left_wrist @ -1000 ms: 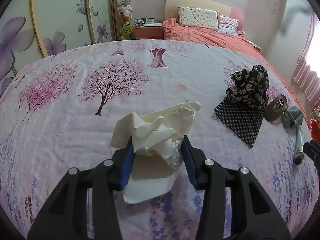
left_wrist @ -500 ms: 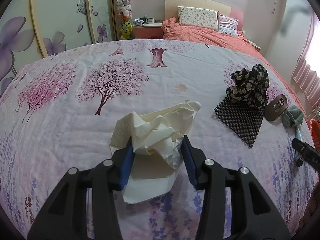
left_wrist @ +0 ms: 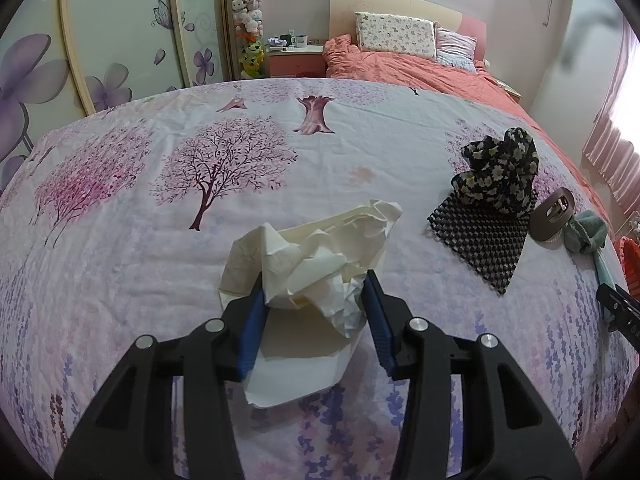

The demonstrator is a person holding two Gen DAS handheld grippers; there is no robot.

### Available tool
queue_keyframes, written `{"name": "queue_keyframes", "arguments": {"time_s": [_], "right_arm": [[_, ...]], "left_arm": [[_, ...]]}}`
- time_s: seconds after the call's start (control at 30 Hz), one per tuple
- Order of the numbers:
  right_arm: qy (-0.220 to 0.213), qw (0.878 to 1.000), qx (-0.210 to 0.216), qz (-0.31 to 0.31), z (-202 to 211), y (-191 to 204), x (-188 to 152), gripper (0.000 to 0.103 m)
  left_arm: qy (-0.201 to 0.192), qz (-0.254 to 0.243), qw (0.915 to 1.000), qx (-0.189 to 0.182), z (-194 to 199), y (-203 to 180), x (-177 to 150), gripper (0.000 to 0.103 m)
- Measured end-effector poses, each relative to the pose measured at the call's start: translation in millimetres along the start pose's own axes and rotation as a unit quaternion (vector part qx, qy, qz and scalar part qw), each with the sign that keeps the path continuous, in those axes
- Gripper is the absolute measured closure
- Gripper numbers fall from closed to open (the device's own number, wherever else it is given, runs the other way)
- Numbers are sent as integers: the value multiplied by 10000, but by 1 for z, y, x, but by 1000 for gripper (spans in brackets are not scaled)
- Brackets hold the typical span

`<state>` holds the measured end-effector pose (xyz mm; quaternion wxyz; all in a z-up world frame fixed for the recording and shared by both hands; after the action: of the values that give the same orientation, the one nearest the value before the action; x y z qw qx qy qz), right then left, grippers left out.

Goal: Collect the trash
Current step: 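Close the right tool on the hand cream tube and lift it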

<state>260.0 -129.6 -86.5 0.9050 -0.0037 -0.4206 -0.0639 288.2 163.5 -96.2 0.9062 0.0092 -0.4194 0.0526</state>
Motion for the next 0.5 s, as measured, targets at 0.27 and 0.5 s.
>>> {"name": "queue_keyframes", "arguments": {"time_s": [0.27,0.5], "right_arm": [[-5,9995,-66,321,-4,0,4,70],[0,9995,-63,294,-3,-7,3,69]], "left_arm": [[-28,109,9999,-107,1,4,0,55],[0,-38,9999,-117,-5,-2,2,49]]}}
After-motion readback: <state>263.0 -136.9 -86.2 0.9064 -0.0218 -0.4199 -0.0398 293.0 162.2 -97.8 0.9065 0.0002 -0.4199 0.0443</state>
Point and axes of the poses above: each gripper's, at about its wrist camera, not at the fingertips, and z roughly against the way its jaws point, y to its left, x to its top, the point moved 1 cm from there along -z, roughly the way its jaws point, and after that the axes turned 11 degrees about -y, right-handed, at the moved point
